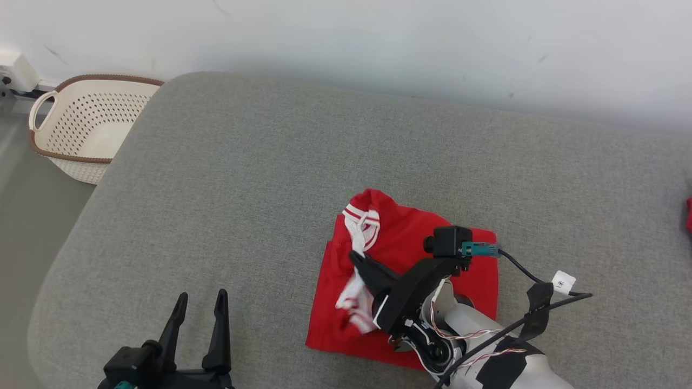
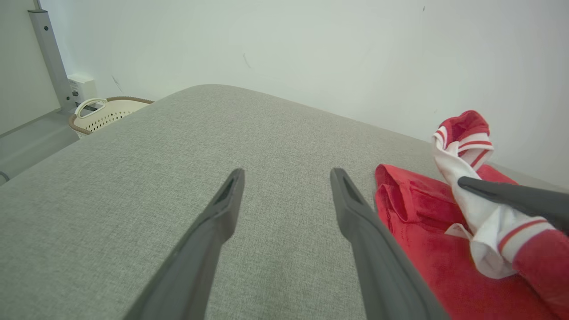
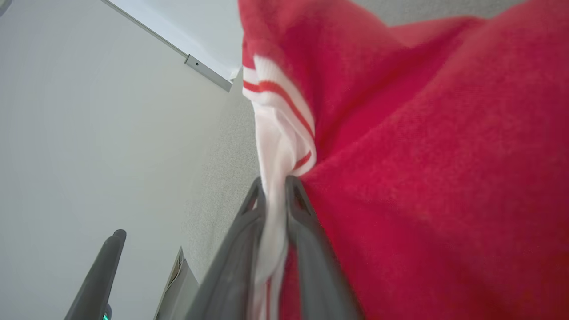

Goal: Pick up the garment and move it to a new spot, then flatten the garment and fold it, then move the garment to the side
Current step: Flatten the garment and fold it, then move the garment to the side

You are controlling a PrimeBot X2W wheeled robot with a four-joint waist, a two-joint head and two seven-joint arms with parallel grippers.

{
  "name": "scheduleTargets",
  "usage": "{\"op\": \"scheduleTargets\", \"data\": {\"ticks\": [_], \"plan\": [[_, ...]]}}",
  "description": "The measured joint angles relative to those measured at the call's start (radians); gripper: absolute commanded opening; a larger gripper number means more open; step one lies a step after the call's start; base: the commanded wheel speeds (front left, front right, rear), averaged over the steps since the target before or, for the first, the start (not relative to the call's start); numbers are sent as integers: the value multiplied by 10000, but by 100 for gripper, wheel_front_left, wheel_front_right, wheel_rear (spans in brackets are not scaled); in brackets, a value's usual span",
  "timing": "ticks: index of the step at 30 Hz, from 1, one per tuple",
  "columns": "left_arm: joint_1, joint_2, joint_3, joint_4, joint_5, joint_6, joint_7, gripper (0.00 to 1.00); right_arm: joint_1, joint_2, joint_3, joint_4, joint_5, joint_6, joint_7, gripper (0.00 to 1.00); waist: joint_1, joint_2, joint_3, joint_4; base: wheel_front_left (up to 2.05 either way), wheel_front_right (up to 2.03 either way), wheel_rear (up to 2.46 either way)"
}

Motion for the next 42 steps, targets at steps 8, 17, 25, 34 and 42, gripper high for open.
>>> {"op": "scheduleTargets", "data": {"ticks": [8,17,25,34,42], "plan": [[41,0,209,46,15,-10,-2,100,-200,-479,188,-825,238,0,-748,100,0,0,-199,-116,0,0,0],[313,-2,491,-21,105,-54,-2,100,-350,-1979,387,-1227,-1127,0,-1916,100,0,0,-453,-437,0,0,0],[547,-2,792,-265,192,-44,-2,100,300,-2855,-157,-997,-1461,0,-2021,100,-1,0,-591,-740,0,0,0],[709,-2,957,-468,238,42,-2,100,1074,-3057,19,-855,-1521,0,-788,100,0,0,-585,-982,0,0,0],[709,-2,894,-514,226,104,-2,100,1455,-2974,-21,-949,-1287,0,-180,100,0,0,-456,-993,0,0,0]]}}
